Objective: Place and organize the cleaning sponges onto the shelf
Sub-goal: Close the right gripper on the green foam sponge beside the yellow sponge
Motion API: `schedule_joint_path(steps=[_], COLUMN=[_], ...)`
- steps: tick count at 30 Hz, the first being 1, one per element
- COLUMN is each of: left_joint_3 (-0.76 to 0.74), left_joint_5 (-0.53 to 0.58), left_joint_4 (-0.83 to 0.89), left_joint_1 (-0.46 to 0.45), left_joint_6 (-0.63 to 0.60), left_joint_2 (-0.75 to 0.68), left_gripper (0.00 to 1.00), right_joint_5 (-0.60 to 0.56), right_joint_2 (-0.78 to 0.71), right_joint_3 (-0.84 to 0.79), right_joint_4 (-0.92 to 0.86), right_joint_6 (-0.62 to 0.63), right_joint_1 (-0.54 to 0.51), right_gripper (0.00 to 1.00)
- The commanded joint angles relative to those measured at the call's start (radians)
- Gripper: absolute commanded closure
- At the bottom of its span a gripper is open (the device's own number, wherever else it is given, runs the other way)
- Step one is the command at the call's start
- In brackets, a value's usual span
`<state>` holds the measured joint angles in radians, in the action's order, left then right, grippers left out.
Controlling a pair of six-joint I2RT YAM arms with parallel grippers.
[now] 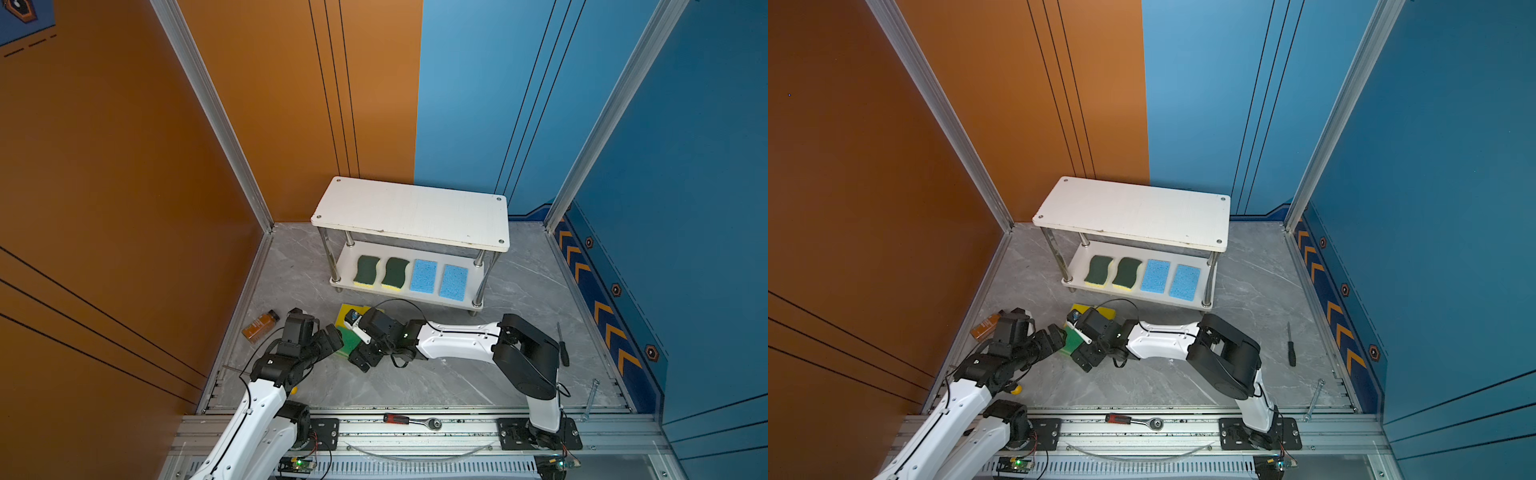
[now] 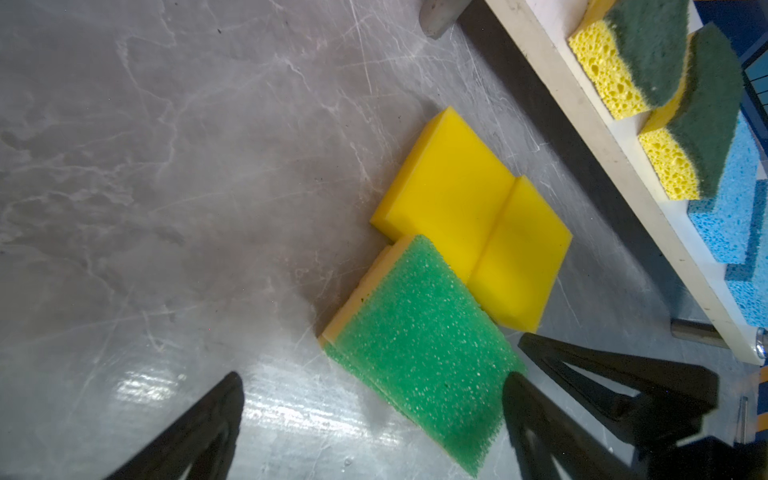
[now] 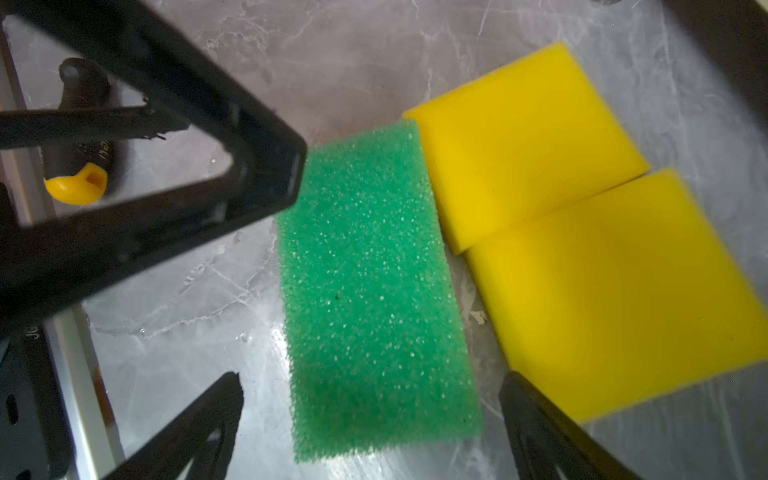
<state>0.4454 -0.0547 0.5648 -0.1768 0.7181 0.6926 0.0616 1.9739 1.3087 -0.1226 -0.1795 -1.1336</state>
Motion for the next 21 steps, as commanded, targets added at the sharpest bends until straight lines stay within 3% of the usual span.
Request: schedule_joint_path(steps=[1,21], left_joint_3=[-0.016,-0.041], left_joint_5=[-0.017,-0.015], left_joint_4=[-0.018,-0.042], left_joint_1=[0.009,0.019], left_joint_6=[-0.014,-0.001], left_joint_2=[-0.008,-0.004], left_gripper=[0.02,0.02], right_joint_5=[0.015,0.004], right_joint_2=[0.025,0.067], right_joint_3=[0.031,0.022], right_joint_4=[0.014,0.065], right_joint_6=[0.023,0.038], right_joint_1=[-0.004,-0.004], right_gripper=[0.05,0.08])
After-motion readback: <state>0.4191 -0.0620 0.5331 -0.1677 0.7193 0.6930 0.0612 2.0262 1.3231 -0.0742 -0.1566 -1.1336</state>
